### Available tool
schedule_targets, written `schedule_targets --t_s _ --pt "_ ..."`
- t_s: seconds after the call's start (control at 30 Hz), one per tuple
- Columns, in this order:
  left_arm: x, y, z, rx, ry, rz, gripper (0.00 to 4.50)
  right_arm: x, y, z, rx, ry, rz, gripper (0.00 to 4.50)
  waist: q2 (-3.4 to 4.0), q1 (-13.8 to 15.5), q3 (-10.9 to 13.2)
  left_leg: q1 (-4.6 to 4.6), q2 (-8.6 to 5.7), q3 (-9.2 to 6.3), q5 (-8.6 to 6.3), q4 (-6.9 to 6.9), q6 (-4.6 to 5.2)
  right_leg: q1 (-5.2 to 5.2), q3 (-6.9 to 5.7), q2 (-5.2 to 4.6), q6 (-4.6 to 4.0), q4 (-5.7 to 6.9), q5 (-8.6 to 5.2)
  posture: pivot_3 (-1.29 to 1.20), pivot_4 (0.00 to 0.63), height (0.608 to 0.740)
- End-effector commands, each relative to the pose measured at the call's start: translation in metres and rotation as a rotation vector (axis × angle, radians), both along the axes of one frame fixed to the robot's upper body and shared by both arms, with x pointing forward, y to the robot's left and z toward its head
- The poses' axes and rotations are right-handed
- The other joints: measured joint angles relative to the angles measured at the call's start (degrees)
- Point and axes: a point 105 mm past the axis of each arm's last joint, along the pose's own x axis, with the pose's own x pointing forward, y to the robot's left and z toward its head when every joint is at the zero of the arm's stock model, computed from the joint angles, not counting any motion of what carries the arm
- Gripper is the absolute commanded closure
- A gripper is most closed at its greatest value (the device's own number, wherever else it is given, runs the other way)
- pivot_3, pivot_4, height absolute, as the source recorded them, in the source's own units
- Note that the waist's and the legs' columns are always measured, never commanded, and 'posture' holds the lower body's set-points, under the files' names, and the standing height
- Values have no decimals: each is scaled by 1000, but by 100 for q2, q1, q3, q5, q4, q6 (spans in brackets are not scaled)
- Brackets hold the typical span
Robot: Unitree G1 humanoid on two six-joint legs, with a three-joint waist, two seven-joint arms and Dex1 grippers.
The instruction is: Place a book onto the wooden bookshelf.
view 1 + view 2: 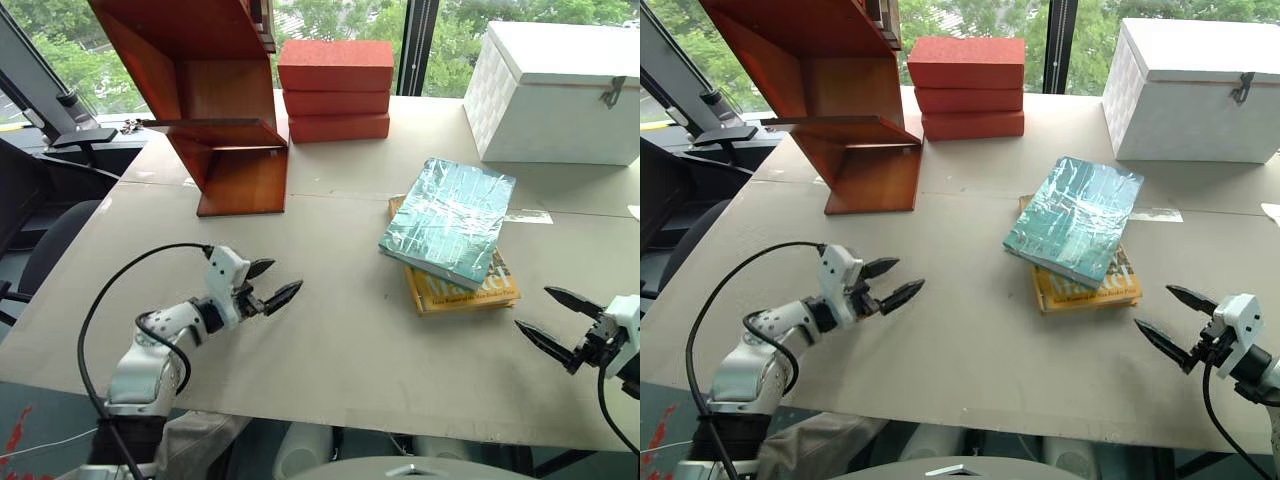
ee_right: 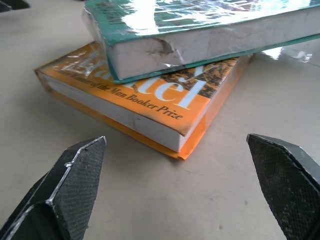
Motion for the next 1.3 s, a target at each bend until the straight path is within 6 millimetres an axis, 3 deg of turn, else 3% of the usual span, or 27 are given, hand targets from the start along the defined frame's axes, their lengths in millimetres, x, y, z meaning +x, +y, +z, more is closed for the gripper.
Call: schedule_targets --t_s 0.03,0.13,0.33,0.53,0.77,1.1,1.2,1.3 --pt "18 -14 7 -80 111 -101 123 -6 7 31 26 -68 50 0 -3 0 1 -1 -2 -1 0 2 0 1 -2 1 2 1 1 0 150 740" --pt "41 -28 22 -180 184 -172 123 -9 15 49 48 -119 54 0 -16 -19 10 -1 -7 -2 1 6 0 1 -5 21 5 3 2 0 150 740" --pt "62 -78 44 -289 372 -401 123 -22 35 78 124 -178 56 0 -61 -15 38 -12 -9 0 2 26 -1 0 -18 66 10 6 1 0 150 740" --pt "67 -117 31 -190 467 -527 123 -35 48 96 142 -198 57 0 -77 -22 48 -28 -14 -1 -1 46 4 -2 -13 71 23 5 -6 0 150 740" --pt "71 -138 21 -184 555 -507 123 -43 49 105 135 -203 43 0 -94 -18 59 -80 -10 -16 -5 81 11 -39 -14 84 30 12 -1 0 150 740" --pt "79 -164 30 -357 632 -406 123 -37 54 106 112 -212 44 0 -96 -12 60 -90 -10 -16 -6 83 13 -49 -13 80 40 14 5 0 150 740" --pt "80 -168 29 -394 669 -371 916 -35 54 106 101 -214 45 0 -96 -11 60 -92 -10 -14 -6 83 12 -54 -11 80 40 19 5 0 150 740" --pt "82 -170 31 -435 697 -341 2315 -35 55 107 103 -217 41 0 -96 -8 60 -92 -10 -14 -5 85 11 -55 -11 80 41 22 5 0 150 740"
